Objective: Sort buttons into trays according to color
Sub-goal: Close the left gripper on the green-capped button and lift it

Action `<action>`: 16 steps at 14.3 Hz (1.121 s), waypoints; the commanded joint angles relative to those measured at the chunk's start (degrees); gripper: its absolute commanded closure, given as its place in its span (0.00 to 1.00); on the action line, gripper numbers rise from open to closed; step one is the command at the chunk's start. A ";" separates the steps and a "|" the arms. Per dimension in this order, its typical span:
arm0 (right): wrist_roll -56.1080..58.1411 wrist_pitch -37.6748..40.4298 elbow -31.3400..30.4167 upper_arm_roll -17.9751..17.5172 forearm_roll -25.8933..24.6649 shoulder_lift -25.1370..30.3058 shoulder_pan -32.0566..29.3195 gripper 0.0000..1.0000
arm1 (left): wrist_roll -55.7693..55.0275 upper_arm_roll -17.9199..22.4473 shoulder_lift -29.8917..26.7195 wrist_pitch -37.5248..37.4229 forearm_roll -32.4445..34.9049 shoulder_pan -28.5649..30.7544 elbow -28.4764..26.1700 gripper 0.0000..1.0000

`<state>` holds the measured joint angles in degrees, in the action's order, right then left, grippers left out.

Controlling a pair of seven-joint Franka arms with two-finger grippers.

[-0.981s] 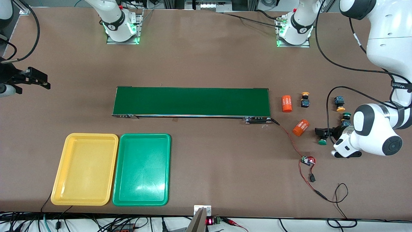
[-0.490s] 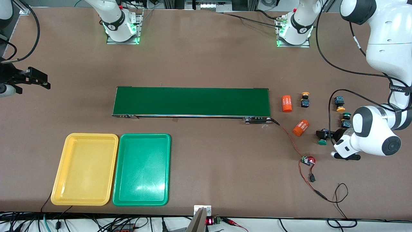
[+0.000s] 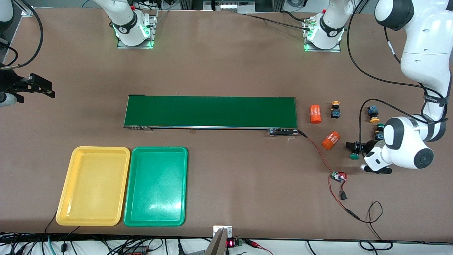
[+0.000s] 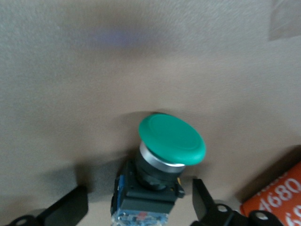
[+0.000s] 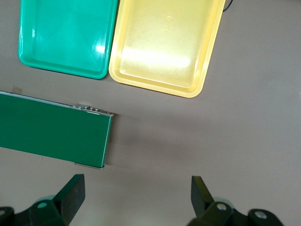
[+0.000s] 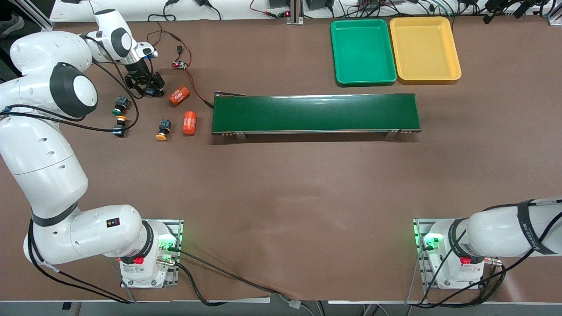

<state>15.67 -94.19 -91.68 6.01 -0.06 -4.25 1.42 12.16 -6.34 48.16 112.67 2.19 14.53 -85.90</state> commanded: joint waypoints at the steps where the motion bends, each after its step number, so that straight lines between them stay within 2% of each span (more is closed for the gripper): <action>1: -0.29 0.68 0.45 -0.21 0.41 -0.14 -0.45 0.00 | 0.59 -0.16 -1.05 0.44 0.88 -0.38 -1.12 0.22; 3: -0.29 0.68 0.45 -0.21 0.41 -0.14 -0.37 0.00 | 0.59 -0.25 -1.14 0.35 0.97 -0.47 -0.68 0.23; 5: -0.37 0.68 0.45 -0.21 0.24 -0.06 -0.19 0.00 | 0.68 -0.43 -1.23 0.35 0.97 -0.47 -0.50 0.14; 12: -0.55 0.68 0.45 -0.29 0.32 -0.06 -0.01 0.00 | 1.03 -0.69 -2.02 0.26 1.06 -0.64 -0.06 0.16; 16: -0.64 0.77 0.45 -0.29 0.41 -0.06 -0.01 0.00 | 1.20 -1.04 -2.55 0.35 5.28 -1.35 -0.06 0.17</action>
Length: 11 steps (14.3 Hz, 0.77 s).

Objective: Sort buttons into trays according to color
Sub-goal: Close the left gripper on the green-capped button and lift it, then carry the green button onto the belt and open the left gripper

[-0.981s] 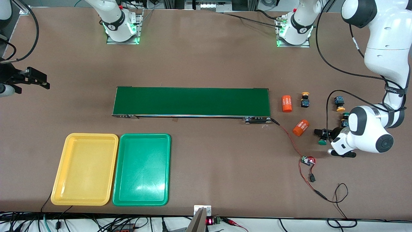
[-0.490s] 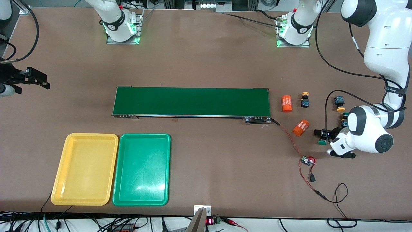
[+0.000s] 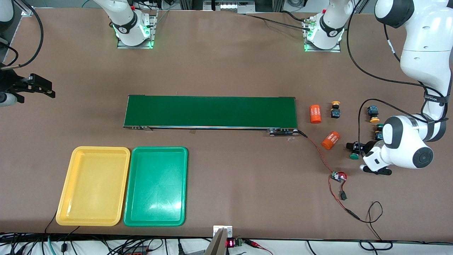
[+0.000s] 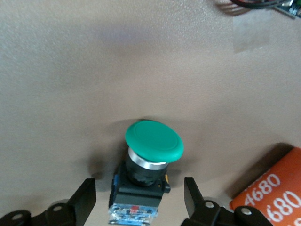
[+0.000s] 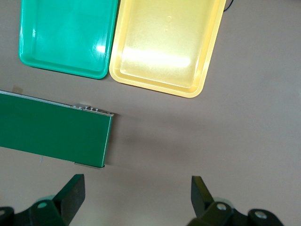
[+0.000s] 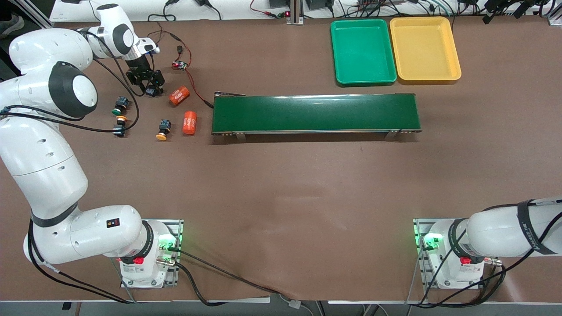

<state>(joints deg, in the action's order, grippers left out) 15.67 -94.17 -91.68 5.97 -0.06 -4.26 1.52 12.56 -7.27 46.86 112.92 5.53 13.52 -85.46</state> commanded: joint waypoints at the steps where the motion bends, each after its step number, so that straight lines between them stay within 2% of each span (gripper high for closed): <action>1: -0.64 0.65 0.54 -0.25 0.41 -0.05 -0.03 0.00 | 0.89 -0.12 -1.16 0.20 2.03 -0.33 -0.50 0.22; 2: -0.64 0.65 0.54 -0.34 0.41 -0.05 0.06 0.00 | 0.89 -0.12 -1.15 0.20 2.03 -0.33 -0.50 0.29; 5: -0.64 0.48 0.72 -0.69 0.32 -0.05 0.32 0.00 | -0.08 -0.12 -1.15 0.11 1.76 -0.33 -0.41 0.62; 7: -0.64 -0.05 0.81 -0.69 0.50 -0.22 0.06 0.00 | 0.09 -0.20 -1.42 0.11 1.06 0.10 -0.41 0.78; 9: -0.64 -0.23 0.81 -0.60 0.59 -0.40 -0.12 0.00 | 0.53 -0.29 -3.17 -0.15 0.97 0.02 -0.50 0.88; 11: -0.64 -0.22 0.81 -0.60 0.59 -0.40 0.06 0.00 | 0.27 -1.52 -6.59 -3.73 0.88 0.11 -0.76 0.90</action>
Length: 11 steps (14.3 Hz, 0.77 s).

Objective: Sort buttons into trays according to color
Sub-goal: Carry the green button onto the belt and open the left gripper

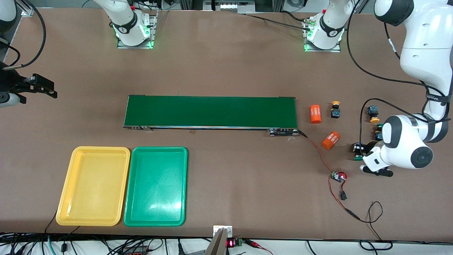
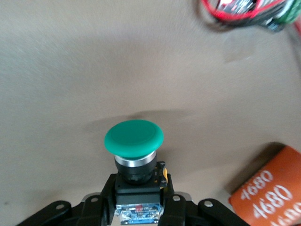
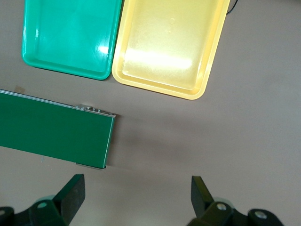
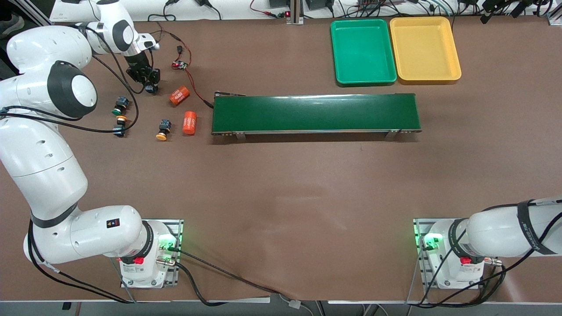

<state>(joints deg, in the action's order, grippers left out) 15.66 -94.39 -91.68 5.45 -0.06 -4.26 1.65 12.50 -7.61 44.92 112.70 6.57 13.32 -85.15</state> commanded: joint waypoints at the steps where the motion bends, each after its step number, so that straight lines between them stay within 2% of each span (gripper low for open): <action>1: -0.63 -0.01 0.81 -0.09 0.59 -0.48 0.02 0.00 | -0.02 -2.92 -6.84 -7.54 -0.24 0.56 -1.16 0.90; 3: -0.54 -0.27 0.81 -0.09 0.58 -0.49 -0.07 0.00 | -0.37 -5.30 -11.58 -11.61 -1.47 1.00 -2.47 0.90; 6: -0.19 -0.80 0.81 -0.09 0.50 -0.49 -0.07 0.00 | -2.12 -6.80 -19.84 -12.33 -6.64 0.92 -10.97 0.92; 7: -0.19 -0.80 0.81 -0.09 0.50 -0.49 -0.07 0.00 | -3.61 -6.98 -22.65 -10.85 -7.88 0.48 -14.57 0.93; 9: -0.45 -0.89 0.72 -0.09 0.41 -0.49 0.02 0.00 | -7.82 -11.09 -29.33 -4.19 -8.06 0.74 -25.01 0.94; 11: -0.45 -1.41 0.72 -0.09 0.50 -0.66 -0.16 0.00 | -13.00 -14.69 -32.78 2.76 -8.06 0.57 -32.68 0.94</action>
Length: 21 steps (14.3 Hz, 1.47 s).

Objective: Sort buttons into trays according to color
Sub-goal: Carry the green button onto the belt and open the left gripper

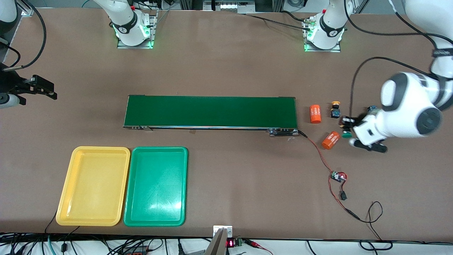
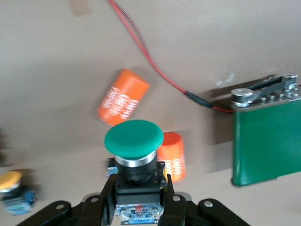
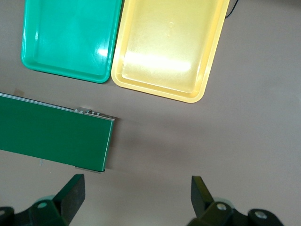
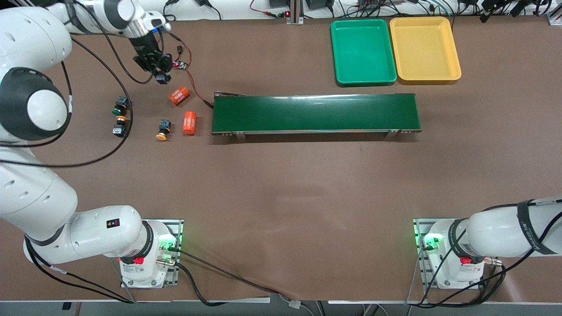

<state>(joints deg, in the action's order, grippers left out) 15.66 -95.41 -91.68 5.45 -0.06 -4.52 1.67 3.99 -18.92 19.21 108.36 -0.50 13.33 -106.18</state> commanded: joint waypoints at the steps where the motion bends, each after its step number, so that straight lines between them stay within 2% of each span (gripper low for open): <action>1: -0.37 -0.31 0.71 -0.09 0.50 -0.67 -0.17 0.00 | -7.30 -5.06 -6.82 8.00 -1.00 0.56 -12.29 0.95; 5: -0.28 -0.30 0.71 -0.09 0.50 -0.67 -0.09 0.00 | -17.76 -10.77 -4.10 9.23 -1.00 -0.23 -12.21 0.95; 11: -0.54 -0.30 0.71 -0.09 0.58 -0.67 -0.35 0.00 | -29.37 -16.58 1.26 11.34 -1.00 -1.11 -11.86 0.93; 17: -0.45 -0.65 0.72 -0.09 0.58 -0.85 -0.43 0.00 | -30.88 -16.50 5.92 18.02 -0.65 -2.78 -11.42 0.90; 21: 0.25 -1.27 0.80 0.00 0.41 -2.16 -0.61 0.00 | -34.30 -16.68 6.19 18.20 -0.65 -4.27 -11.51 0.86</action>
<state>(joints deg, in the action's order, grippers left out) 15.66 -96.37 -91.67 5.56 -0.06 -5.35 1.51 -27.59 -35.26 25.49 126.89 -0.58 10.30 -118.43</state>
